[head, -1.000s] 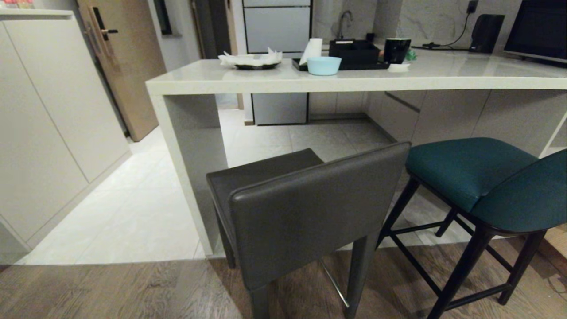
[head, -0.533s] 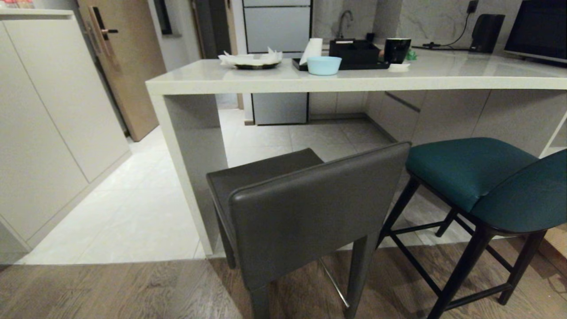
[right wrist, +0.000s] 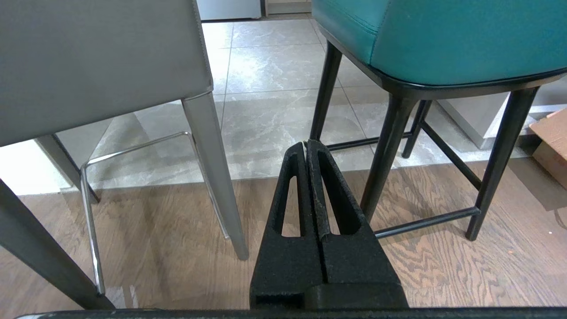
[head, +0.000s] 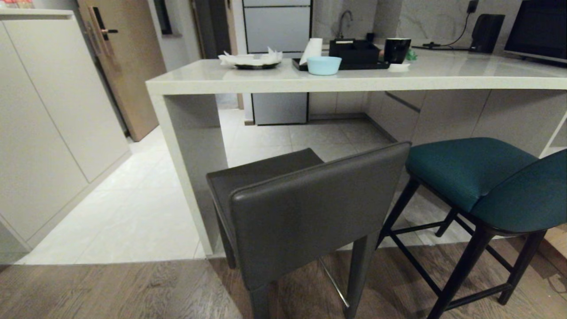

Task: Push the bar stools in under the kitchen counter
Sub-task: Push the blue chair back under the dining table

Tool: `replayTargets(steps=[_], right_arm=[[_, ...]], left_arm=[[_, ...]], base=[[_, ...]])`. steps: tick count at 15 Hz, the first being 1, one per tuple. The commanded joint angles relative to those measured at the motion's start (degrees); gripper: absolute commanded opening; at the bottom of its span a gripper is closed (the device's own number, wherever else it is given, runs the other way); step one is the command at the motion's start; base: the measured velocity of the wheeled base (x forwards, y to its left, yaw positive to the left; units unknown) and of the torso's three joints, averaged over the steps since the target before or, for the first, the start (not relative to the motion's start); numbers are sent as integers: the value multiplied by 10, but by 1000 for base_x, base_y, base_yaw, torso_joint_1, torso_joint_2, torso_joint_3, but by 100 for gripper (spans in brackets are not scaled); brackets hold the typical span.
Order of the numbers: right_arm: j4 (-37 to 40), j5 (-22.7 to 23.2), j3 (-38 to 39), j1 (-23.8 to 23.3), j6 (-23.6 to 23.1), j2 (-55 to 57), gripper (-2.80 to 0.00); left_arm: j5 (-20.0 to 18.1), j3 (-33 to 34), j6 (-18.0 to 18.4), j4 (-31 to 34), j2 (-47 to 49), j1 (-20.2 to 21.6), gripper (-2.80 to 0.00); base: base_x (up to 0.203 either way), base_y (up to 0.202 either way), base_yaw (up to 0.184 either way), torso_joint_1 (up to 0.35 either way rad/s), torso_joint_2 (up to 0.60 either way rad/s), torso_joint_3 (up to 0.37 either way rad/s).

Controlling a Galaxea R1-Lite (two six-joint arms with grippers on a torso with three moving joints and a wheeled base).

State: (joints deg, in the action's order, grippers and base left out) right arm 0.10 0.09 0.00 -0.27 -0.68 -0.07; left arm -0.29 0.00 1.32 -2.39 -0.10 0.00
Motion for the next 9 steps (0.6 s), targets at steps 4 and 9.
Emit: replayTargets(steps=[4,9], right_arm=[[-1,0,0,-1,2,1,-280],[-1,0,0,-1,3,1,-280]], left_arm=[[1,11,0,0,0,0,-280],[2,11,0,0,0,0,-280]], base=[[0,0,0,0,0,0],[0,0,0,0,0,0]])
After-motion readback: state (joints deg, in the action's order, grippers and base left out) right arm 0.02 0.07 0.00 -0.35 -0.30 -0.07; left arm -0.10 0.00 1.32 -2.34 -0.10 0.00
